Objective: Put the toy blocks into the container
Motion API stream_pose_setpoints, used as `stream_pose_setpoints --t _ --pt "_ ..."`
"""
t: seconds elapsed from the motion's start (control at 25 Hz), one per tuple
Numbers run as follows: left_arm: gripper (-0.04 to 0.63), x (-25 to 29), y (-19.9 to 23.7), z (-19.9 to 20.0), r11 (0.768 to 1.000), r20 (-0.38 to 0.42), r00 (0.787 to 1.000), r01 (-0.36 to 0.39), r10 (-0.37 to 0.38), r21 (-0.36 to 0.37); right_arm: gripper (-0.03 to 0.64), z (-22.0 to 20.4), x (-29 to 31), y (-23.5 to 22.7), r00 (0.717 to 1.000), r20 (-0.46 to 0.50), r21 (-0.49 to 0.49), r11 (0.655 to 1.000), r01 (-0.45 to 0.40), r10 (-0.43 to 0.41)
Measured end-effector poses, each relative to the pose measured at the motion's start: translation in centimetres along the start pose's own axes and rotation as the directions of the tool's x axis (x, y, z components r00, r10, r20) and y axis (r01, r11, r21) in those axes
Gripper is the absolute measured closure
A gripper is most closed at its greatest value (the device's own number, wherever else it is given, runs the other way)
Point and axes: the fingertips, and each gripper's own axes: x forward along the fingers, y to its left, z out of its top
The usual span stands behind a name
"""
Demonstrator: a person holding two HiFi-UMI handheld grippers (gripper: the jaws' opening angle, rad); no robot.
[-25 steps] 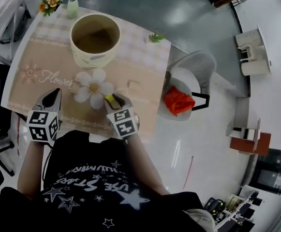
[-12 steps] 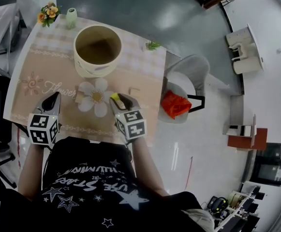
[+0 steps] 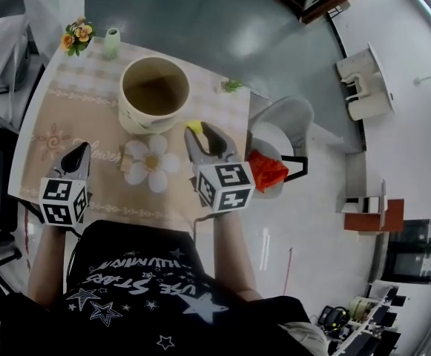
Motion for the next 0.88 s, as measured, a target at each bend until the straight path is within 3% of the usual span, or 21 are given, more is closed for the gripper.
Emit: stream_pose_setpoints --t 0.32,0.88 --pt "0.584 0.1 1.6 1.9 1.0 0.05 0.999 -0.016 0.016 -0.002 0.474 6.3 3.2 0.9 0.994 0.102 -0.088 0.996 -0.027 0.036" --pt "0.584 0.3 2.8 2.4 1.0 0.054 0.998 -0.018 0.018 -0.003 0.474 4.8 8.0 2.8 0.997 0.046 -0.06 0.997 -0.055 0.058"
